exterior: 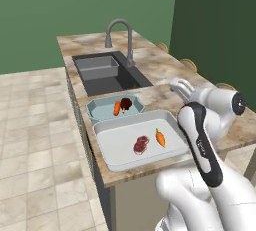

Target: Place one carrot and one steak in each tupperware on the nearby counter, to pack two identical lunches.

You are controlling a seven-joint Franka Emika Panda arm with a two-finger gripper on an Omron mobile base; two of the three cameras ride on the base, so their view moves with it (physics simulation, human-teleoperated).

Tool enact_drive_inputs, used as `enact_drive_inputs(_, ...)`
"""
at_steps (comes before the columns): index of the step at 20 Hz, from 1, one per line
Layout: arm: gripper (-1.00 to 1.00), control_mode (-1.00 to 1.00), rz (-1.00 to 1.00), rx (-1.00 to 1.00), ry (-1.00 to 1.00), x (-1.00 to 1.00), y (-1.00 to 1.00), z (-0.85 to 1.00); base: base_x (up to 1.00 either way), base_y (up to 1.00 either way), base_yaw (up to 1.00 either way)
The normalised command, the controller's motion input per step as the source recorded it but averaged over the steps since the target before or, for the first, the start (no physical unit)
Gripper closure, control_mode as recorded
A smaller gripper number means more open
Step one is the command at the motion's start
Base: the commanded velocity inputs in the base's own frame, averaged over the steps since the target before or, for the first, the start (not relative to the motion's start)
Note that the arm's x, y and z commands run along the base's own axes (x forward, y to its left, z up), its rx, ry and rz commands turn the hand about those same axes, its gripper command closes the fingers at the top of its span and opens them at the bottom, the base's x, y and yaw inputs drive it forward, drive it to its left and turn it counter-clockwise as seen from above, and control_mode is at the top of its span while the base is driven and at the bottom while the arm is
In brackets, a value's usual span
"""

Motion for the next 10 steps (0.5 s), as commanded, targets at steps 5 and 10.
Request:
enact_drive_inputs(5,-1.0,-1.0,-0.07,-0.22,-0.7,-1.0,0.03,0.59,0.0,0.0,0.0)
enact_drive_inputs(10,-1.0,-1.0,-0.03,-0.03,0.02,-0.26,0.0,-0.08,0.0,0.0,0.0)
